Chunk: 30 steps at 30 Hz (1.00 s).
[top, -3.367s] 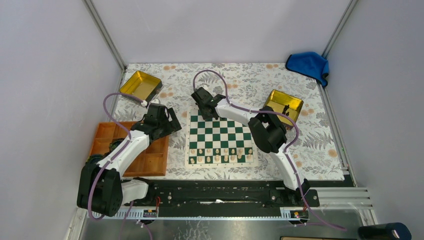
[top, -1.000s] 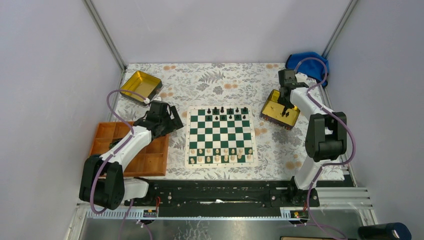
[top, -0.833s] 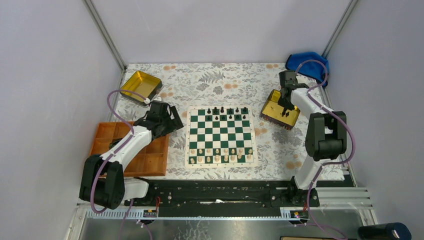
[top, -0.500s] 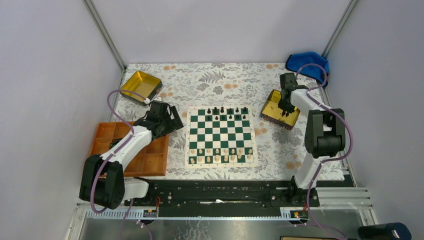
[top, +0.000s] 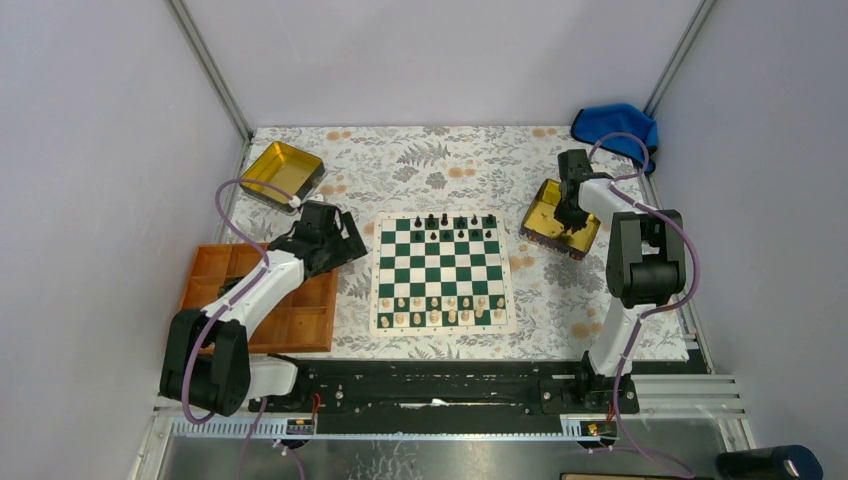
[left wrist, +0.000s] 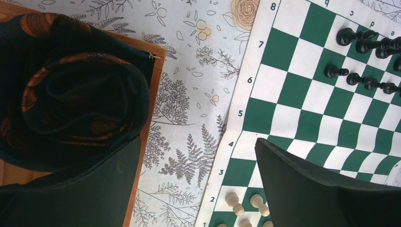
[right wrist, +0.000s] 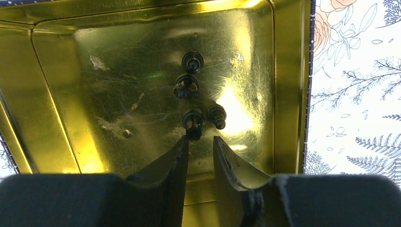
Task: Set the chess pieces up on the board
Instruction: Pick up the chess piece from the storage box.
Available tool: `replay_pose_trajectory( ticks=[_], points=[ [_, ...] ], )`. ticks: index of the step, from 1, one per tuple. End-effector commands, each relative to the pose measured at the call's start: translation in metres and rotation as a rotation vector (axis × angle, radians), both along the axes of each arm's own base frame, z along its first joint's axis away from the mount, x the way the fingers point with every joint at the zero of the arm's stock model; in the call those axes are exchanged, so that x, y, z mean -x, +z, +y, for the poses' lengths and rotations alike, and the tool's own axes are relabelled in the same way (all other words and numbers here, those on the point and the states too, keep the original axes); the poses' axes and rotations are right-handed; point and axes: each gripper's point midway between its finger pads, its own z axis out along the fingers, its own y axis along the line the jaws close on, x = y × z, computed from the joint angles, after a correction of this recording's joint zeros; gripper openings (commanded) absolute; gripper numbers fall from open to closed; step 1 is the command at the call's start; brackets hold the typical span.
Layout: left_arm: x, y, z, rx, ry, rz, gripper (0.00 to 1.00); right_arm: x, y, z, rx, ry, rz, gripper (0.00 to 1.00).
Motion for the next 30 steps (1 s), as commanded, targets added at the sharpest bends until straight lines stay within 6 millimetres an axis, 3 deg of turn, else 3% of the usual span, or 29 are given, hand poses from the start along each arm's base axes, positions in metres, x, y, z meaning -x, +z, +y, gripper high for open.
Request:
replay_pose_trajectory(
  ticks=[1,30],
  points=[
    [-0.012,0.010,-0.001,-0.019,-0.017,-0.036,0.99,-0.019,0.012,-0.003,-0.006,-0.016,-0.062,0.32],
    [-0.014,0.012,0.001,-0.031,-0.015,-0.032,0.99,-0.031,0.006,-0.009,-0.013,-0.007,-0.058,0.29]
  ],
)
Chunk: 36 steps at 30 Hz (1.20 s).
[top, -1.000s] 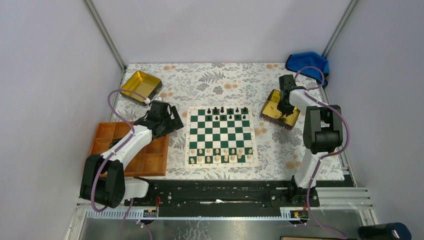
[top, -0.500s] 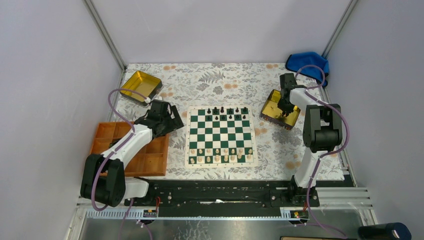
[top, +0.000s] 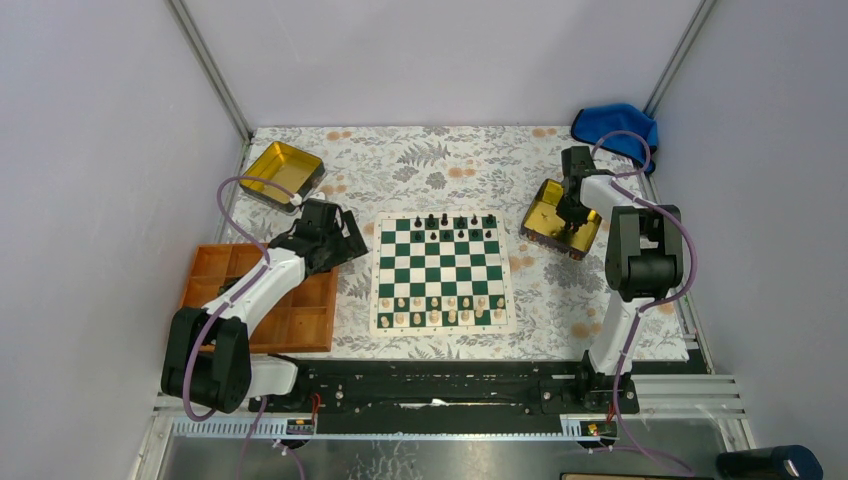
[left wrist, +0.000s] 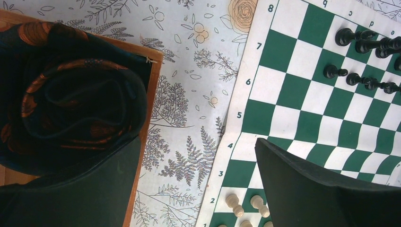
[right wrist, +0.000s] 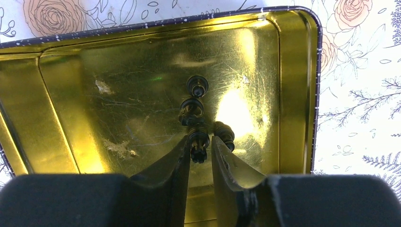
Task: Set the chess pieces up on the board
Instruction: Pick up the chess piece from the storage box.
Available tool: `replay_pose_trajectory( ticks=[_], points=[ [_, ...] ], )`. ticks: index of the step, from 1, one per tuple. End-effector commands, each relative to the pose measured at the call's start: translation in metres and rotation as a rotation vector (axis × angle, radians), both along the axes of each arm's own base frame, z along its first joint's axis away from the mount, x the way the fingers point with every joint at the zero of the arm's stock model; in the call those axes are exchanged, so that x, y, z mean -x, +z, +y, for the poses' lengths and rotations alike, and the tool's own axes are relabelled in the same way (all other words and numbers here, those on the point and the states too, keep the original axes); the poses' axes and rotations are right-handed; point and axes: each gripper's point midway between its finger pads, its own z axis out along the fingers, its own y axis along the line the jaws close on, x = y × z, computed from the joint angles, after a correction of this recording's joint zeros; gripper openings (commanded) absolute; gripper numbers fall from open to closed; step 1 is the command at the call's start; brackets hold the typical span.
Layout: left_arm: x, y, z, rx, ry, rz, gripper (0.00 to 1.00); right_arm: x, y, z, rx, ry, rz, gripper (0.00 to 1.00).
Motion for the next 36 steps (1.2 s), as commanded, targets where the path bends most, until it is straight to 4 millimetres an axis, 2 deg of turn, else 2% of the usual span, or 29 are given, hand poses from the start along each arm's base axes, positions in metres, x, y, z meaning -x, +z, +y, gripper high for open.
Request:
replay_pose_trajectory(
  ticks=[1,5,10,16,24,27,30,32,36],
  points=[
    [-0.011,0.011,0.001,-0.021,-0.005,-0.034,0.99,-0.016,0.012,-0.003,0.004,0.002,-0.048,0.28],
    [-0.011,0.011,0.001,-0.022,-0.004,-0.032,0.99,-0.016,0.012,-0.004,0.005,0.001,-0.049,0.19],
    [-0.010,0.010,0.001,-0.026,-0.004,-0.029,0.99,-0.016,0.013,-0.004,0.004,0.008,-0.051,0.00],
    [-0.009,0.009,0.003,-0.030,0.000,-0.029,0.99,-0.017,0.023,0.002,-0.016,0.035,-0.079,0.00],
    [-0.011,0.015,0.004,-0.029,0.007,-0.050,0.99,-0.020,0.058,0.020,-0.025,0.101,-0.152,0.00],
    [-0.012,0.020,0.004,-0.029,0.011,-0.063,0.99,-0.021,0.075,0.035,-0.032,0.140,-0.183,0.00],
    [-0.013,0.025,0.004,-0.026,0.013,-0.079,0.99,-0.022,0.092,0.058,-0.035,0.201,-0.213,0.00],
    [-0.012,0.027,0.005,-0.024,0.015,-0.087,0.99,-0.024,0.103,0.079,-0.037,0.254,-0.231,0.00],
    [-0.011,0.032,0.006,-0.022,0.018,-0.102,0.99,-0.027,0.123,0.133,-0.049,0.378,-0.261,0.00]
  ],
)
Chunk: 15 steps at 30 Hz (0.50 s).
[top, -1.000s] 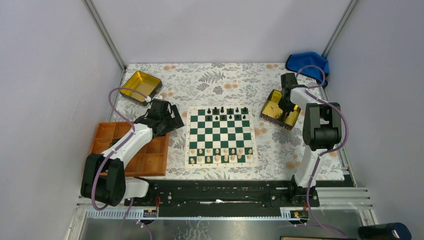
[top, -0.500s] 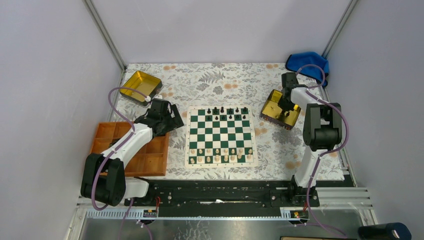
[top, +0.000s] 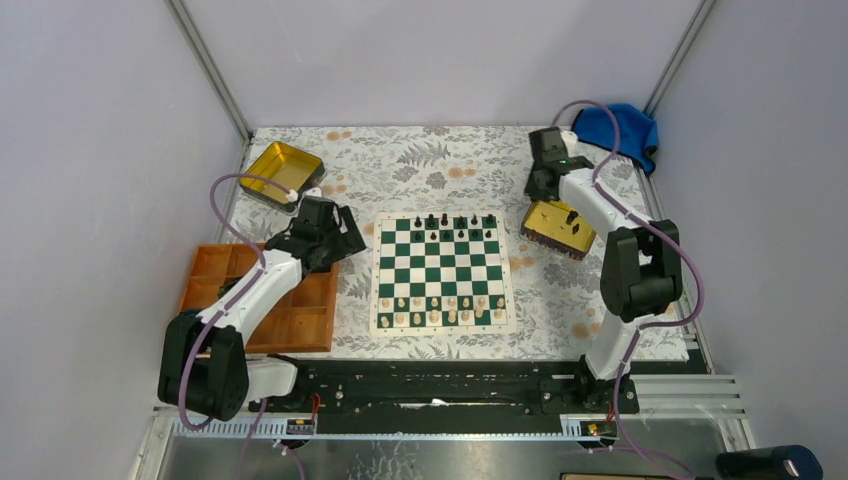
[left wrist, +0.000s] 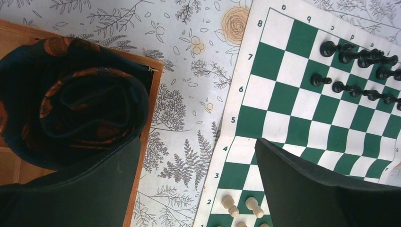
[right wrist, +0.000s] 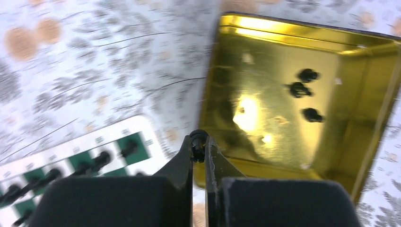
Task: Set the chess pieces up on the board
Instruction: Place the chess piece on the chessboard.
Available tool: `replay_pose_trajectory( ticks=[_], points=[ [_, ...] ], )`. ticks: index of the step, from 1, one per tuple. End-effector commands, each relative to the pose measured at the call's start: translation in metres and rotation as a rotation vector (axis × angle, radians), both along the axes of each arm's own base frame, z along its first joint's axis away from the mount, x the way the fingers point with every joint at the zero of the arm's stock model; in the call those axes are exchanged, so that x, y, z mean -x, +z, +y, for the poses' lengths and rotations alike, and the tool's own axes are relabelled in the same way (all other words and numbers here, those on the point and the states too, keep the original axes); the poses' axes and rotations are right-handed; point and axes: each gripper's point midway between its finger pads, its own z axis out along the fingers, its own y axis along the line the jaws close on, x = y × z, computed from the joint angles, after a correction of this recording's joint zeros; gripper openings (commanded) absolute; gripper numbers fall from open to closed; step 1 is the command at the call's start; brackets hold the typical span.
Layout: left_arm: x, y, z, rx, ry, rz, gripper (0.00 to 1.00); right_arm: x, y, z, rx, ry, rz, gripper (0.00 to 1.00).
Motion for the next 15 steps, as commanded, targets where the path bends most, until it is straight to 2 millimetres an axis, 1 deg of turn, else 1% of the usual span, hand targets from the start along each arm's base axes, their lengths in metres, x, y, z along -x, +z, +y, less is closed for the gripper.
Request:
replay_pose_trajectory(
  ticks=[1,2,5,6,8,11,12,15],
  points=[
    [-0.006,0.020,0.003,-0.013,0.006,-0.066,0.99,-0.008,0.057,0.070,-0.018,0.173,-0.110,0.00],
    [-0.006,0.022,0.004,-0.013,0.007,-0.071,0.99,-0.006,0.057,0.085,-0.018,0.205,-0.106,0.00],
    [-0.003,0.027,0.005,-0.015,0.009,-0.087,0.99,-0.007,0.066,0.130,-0.023,0.303,-0.113,0.00],
    [-0.002,0.029,0.006,-0.019,0.007,-0.091,0.99,-0.008,0.072,0.146,-0.033,0.337,-0.125,0.00],
    [0.000,0.032,0.007,-0.021,0.003,-0.098,0.99,-0.006,0.074,0.178,-0.046,0.408,-0.115,0.00],
    [0.002,0.035,0.007,-0.023,-0.003,-0.105,0.99,0.000,0.071,0.220,-0.041,0.500,-0.098,0.00],
    [0.003,0.035,0.007,-0.023,-0.005,-0.104,0.99,0.002,0.063,0.235,-0.037,0.533,-0.082,0.00],
    [0.006,0.036,0.007,-0.018,-0.015,-0.107,0.99,0.011,0.054,0.270,-0.039,0.614,-0.051,0.00]
  ],
)
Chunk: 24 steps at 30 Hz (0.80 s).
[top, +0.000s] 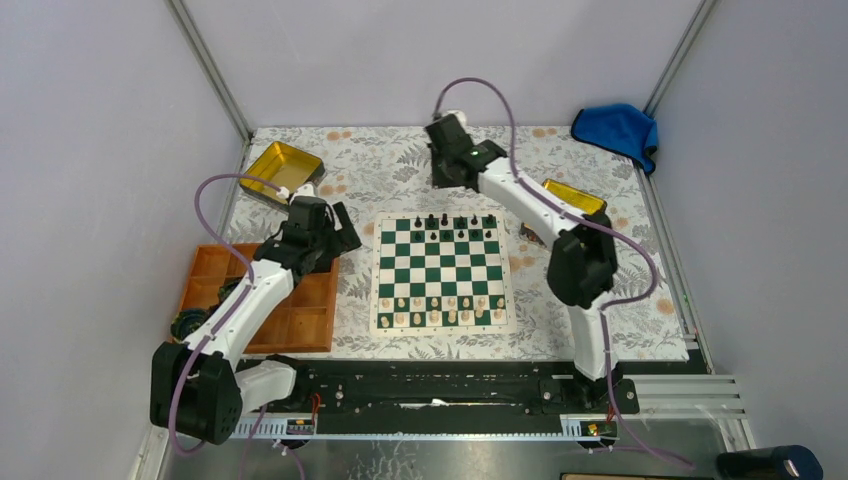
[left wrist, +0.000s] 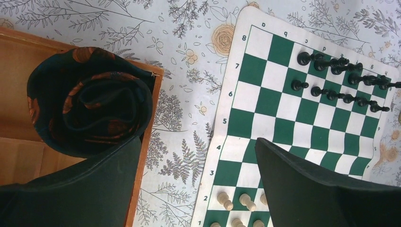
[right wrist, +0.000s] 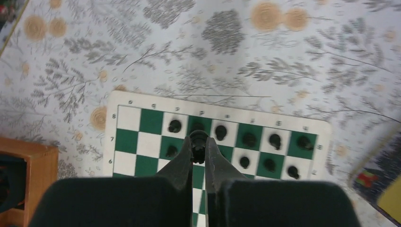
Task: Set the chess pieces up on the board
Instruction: Place the chess piece on the chessboard.
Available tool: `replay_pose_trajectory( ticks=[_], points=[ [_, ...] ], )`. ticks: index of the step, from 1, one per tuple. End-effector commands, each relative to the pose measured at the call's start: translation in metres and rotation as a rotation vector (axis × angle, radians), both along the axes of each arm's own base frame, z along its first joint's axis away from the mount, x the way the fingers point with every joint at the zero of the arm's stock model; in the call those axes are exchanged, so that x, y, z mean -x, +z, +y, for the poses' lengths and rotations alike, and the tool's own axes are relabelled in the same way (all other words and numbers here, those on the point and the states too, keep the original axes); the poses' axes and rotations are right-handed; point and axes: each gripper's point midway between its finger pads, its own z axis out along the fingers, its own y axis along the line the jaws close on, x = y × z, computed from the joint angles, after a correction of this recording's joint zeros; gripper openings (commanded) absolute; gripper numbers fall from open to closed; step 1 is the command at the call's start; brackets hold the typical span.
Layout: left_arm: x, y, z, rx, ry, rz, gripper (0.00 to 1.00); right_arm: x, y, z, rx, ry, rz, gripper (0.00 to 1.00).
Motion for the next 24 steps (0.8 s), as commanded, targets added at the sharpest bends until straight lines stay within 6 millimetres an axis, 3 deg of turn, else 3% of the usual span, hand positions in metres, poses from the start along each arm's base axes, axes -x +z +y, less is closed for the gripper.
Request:
replay_pose_trajectory(
  ticks=[1,7,11,18,24],
  points=[
    [0.005,0.006,0.003,-0.024,-0.019,-0.012,0.99,0.023,-0.019,0.048,0.046,0.146,0.075,0.00],
    [0.011,0.009,0.004,-0.025,-0.027,-0.020,0.99,0.044,-0.037,0.101,0.059,0.274,0.111,0.00],
    [0.014,0.009,0.004,-0.026,-0.029,-0.019,0.99,0.056,-0.050,0.123,0.069,0.325,0.135,0.00],
    [0.019,0.005,0.003,-0.014,-0.033,-0.011,0.99,0.070,-0.076,0.139,0.092,0.366,0.178,0.00],
    [0.021,0.002,0.003,-0.013,-0.033,-0.004,0.99,0.074,-0.097,0.140,0.134,0.378,0.190,0.00]
  ],
)
